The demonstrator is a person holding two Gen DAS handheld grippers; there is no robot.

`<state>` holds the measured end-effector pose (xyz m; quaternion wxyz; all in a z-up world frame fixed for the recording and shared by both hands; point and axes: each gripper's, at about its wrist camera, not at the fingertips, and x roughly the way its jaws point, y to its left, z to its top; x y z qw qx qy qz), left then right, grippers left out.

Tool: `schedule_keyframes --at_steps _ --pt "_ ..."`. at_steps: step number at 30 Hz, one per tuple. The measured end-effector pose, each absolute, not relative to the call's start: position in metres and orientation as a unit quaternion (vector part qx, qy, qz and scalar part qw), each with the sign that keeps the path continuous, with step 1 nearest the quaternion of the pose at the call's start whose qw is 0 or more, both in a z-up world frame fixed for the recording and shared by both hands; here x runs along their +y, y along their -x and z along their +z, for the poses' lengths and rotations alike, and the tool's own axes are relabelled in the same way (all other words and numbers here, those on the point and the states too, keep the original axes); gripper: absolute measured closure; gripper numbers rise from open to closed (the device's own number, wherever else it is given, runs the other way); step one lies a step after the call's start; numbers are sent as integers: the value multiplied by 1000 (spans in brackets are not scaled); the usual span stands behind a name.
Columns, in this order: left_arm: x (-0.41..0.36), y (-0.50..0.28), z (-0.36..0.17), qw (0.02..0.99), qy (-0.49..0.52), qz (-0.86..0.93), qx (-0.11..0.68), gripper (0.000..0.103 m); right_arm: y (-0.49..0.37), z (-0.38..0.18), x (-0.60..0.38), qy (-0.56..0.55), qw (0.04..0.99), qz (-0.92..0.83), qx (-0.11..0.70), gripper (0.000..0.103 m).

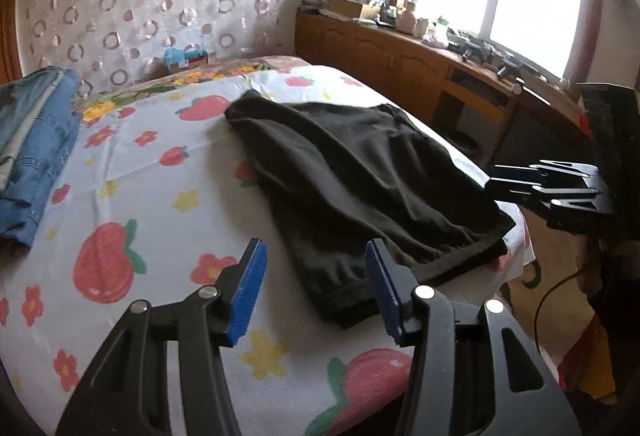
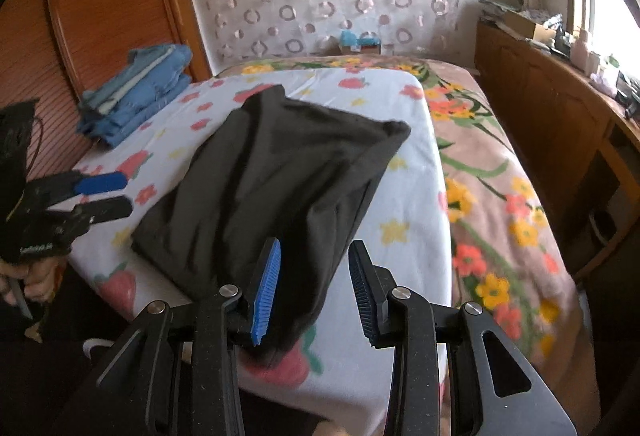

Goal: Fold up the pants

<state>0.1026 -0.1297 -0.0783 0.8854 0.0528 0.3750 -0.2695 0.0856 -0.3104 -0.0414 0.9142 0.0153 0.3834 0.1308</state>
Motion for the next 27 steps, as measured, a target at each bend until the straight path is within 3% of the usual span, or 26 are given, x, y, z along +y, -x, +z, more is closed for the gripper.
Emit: schedule_keyframes --at_steps 10,11,14,16,18,27 --pt "-141 -102 -103 868 -54 -270 413 58 -69 -63 -316 -41 906 130 401 68" --pt "-141 -102 -104 868 -53 -272 413 60 -69 -65 -315 -43 905 131 403 74" --pt "-143 -99 -103 868 -57 -277 408 77 -68 -65 -313 -48 903 150 399 94" --pt "-143 -97 -100 871 -62 -276 401 90 -67 -61 -311 -50 905 159 391 96" --pt "-139 -96 -94 877 -56 -276 390 96 -66 -56 -310 -55 908 163 382 97" --pt "-119 -91 -74 887 -34 -271 373 98 -54 -33 -302 -73 913 184 356 98"
